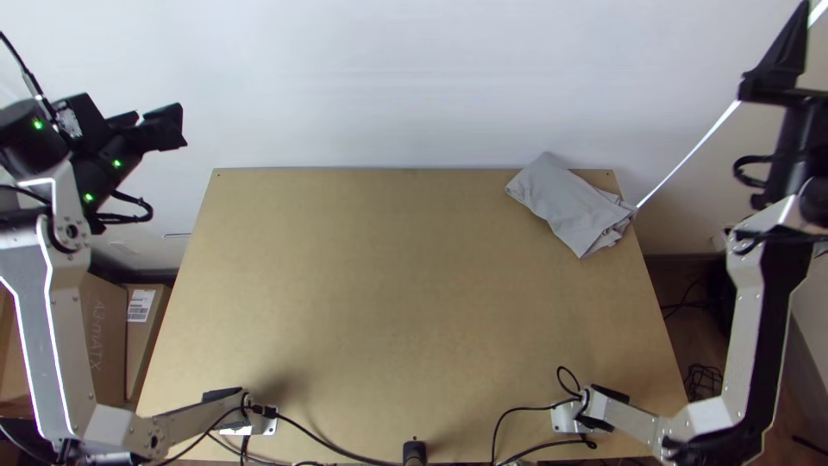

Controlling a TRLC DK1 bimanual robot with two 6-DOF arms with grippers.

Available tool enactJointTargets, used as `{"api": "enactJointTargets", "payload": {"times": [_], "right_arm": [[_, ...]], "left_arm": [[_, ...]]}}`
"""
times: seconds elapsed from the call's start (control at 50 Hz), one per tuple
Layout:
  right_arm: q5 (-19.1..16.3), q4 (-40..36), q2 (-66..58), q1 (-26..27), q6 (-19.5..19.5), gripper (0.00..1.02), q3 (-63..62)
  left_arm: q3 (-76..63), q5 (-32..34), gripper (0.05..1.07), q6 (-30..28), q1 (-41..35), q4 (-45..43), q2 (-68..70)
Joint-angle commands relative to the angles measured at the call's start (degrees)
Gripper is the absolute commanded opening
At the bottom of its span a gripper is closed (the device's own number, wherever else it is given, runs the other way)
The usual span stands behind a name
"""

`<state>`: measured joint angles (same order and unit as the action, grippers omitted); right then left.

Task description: Fold the t-shirt

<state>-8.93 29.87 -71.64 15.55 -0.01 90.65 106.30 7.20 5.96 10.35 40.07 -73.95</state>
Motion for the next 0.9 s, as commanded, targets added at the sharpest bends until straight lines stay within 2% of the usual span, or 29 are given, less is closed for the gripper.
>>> {"api": "enactJointTargets", "payload": {"times": [0.0,0.12,0.38,0.52,0.68,0.88], "right_arm": [[2.6,2.39,5.28,-5.18,-6.32,0.99,-10.23],[3.92,3.62,12.66,-12.12,-9.92,0.99,-23.68],[5.59,3.79,29.36,-23.2,-10.27,0.99,-48.46],[5.59,3.71,37.97,-27.5,-10.27,0.99,-58.4],[5.85,3.27,49.84,-30.32,-10.01,0.99,-70.52],[5.85,1.77,67.68,-31.72,-12.03,0.99,-85.47]], "left_arm": [[-11.03,-0.52,1.03,-0.42,-0.07,-6.59,6.37],[-22.1,-0.52,1.03,0.46,-0.68,-12.3,11.37],[-48.12,-0.52,1.03,1.43,-1.38,-26.28,26.05],[-58.14,-0.96,1.03,1.6,-1.3,-28.82,31.94],[-71.85,-2.37,1.03,1.87,-0.77,-36.3,39.76],[-83.63,-3.07,1.03,2.48,-0.51,-40.25,45.56]]}}
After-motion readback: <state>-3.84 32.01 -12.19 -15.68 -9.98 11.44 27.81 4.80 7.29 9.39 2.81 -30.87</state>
